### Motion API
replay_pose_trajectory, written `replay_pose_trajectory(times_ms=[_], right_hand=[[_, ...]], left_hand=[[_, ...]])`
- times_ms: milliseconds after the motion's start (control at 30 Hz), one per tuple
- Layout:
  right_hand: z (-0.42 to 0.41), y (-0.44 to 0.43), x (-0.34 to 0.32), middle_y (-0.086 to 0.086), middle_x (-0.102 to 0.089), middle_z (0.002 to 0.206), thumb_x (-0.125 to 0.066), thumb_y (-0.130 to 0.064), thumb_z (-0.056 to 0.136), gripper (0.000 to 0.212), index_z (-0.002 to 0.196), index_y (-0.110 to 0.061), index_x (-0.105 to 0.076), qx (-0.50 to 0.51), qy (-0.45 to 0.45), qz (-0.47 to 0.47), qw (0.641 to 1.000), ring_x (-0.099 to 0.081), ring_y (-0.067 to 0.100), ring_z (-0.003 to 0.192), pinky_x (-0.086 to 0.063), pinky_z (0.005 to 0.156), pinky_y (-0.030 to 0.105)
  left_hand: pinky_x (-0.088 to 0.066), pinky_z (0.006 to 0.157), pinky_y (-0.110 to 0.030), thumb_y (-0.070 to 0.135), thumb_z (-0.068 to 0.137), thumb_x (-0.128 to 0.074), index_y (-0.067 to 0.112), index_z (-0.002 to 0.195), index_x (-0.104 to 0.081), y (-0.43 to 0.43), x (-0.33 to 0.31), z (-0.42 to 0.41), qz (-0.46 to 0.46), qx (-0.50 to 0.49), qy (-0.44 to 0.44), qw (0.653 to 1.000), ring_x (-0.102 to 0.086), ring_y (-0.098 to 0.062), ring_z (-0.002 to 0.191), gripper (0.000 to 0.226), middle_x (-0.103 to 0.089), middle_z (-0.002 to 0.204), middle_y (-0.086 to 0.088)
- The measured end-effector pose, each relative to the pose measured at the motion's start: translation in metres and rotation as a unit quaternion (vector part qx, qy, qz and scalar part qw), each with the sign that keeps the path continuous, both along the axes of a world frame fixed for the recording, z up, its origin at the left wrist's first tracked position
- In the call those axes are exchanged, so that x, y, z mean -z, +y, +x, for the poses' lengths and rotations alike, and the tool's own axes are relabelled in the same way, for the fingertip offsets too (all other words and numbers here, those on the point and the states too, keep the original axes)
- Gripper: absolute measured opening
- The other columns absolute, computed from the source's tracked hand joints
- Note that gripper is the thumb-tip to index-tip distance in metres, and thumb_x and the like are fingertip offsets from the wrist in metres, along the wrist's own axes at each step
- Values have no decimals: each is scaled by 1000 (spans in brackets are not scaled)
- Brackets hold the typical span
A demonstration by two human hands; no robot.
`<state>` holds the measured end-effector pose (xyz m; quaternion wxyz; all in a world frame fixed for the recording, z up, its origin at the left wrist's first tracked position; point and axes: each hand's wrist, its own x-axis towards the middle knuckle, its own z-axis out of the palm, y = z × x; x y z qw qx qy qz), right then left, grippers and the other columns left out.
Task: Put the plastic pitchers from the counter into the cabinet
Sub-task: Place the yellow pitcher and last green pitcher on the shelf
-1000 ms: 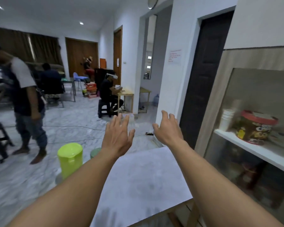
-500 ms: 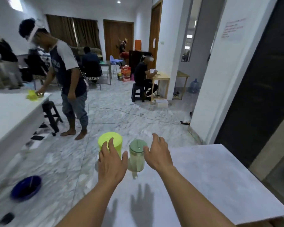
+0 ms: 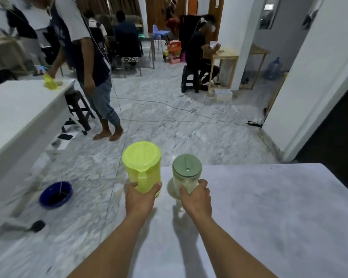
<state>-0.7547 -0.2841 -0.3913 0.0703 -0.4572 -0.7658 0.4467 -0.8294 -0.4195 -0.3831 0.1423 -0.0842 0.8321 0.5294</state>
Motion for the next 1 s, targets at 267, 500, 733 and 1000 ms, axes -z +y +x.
replay_pose_trajectory(times_ms=[267,500,733,1000], right_hand=[[-33,3,27,14,-71,111,-64,-37,92,33,110,-10,-66,18,31,-62,997,-65,36,106,-51,82,35],[-32,-3,13,12,-67,102,-59,-31,95,15,95,-17,-54,43,65,-29,997,-63,38,104,-50,94,44],[-1,0,-57,14,-69,98,-57,-29,91,22,101,-10,-62,97,103,8,990,-65,36,94,-54,81,41],[100,-18,-166,6,-62,82,-59,-26,92,17,90,-9,-60,231,184,53,954,-61,28,80,-42,66,31]], left_hand=[[-34,71,-28,39,95,-58,12,106,-69,13,11,-14,-12,-20,101,995,-56,-22,85,31,-69,96,-6],[-36,54,-18,31,98,-57,7,84,-68,16,-8,-28,32,-12,117,992,-57,-15,67,30,-63,70,8],[-38,63,-34,37,96,-58,4,77,-63,16,-59,-29,62,61,176,981,-61,-30,69,38,-67,68,-7],[-36,55,-29,42,96,-56,5,75,-60,27,-167,29,146,202,201,947,-64,-13,56,43,-63,58,-2]])
